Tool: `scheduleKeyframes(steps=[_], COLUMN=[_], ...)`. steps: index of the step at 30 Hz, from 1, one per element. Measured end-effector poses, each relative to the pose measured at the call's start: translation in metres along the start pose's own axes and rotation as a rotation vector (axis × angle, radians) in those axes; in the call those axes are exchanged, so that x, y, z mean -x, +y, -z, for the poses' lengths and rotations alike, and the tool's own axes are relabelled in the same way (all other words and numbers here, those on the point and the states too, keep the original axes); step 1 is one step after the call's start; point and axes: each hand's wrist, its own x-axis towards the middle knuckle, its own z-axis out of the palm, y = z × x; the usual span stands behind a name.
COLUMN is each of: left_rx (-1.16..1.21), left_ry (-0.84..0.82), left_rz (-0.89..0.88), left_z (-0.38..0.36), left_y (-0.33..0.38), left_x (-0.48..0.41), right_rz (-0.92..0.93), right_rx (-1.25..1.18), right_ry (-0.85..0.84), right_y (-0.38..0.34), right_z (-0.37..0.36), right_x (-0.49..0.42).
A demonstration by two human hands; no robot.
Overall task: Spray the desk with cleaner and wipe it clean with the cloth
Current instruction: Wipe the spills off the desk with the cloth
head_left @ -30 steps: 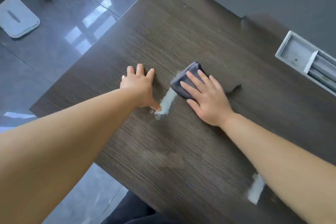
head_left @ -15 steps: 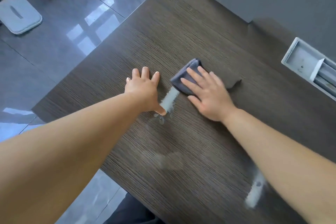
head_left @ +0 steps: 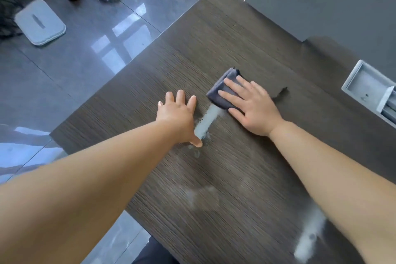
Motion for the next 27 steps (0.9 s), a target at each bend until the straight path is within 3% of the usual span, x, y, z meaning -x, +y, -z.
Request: scheduleKeyframes(steps=[2,5,7,9,12,14,15,19,21,22,24,26,27], left_rx=[0.015,0.012,0.025,0.037,0.029,0.031,0.034,0.031,0.037,0.039,0.038,0.038,0.039], left_ry=[0.003,-0.006,-0.023,-0.025,-0.017,-0.014,-0.017,-0.011,-0.008,-0.005,-0.002,0.002,0.007], left_rz=[0.000,0.010,0.017,0.023,0.018,0.017,0.016,0.026,0.025,0.026,0.027,0.026,0.024], left_z=[0.000,0.002,0.005,0.005,0.003,0.003,0.003,0.002,0.003,0.003,0.002,0.001,0.001], left_y=[0.000,0.003,0.004,0.005,0.004,0.002,0.003,0.003,0.003,0.003,0.004,0.003,0.002], left_x=[0.001,-0.001,0.000,-0.001,-0.002,-0.002,-0.002,-0.002,-0.002,-0.001,0.000,0.000,0.000], right_rz=[-0.259,-0.852,-0.997,-0.834,-0.309,-0.205,-0.288,-0.916,-0.992,-0.927,-0.613,-0.269,-0.182], right_rx=[0.005,-0.059,-0.111,-0.094,-0.043,-0.024,-0.012,-0.058,-0.082,-0.076,-0.041,-0.017,0.001], right_ry=[0.030,0.072,0.078,0.057,0.051,0.032,0.031,0.076,0.059,0.051,0.049,0.024,0.012], right_y=[0.033,0.040,0.010,-0.017,-0.012,0.026,0.044,0.060,0.035,0.021,0.001,0.010,0.026], right_z=[0.010,0.012,0.011,0.003,-0.001,0.004,0.007,0.014,0.013,0.009,0.001,0.003,0.005], right_x=[-0.010,-0.041,-0.061,-0.063,-0.037,-0.035,-0.035,-0.063,-0.076,-0.078,-0.066,-0.050,-0.047])
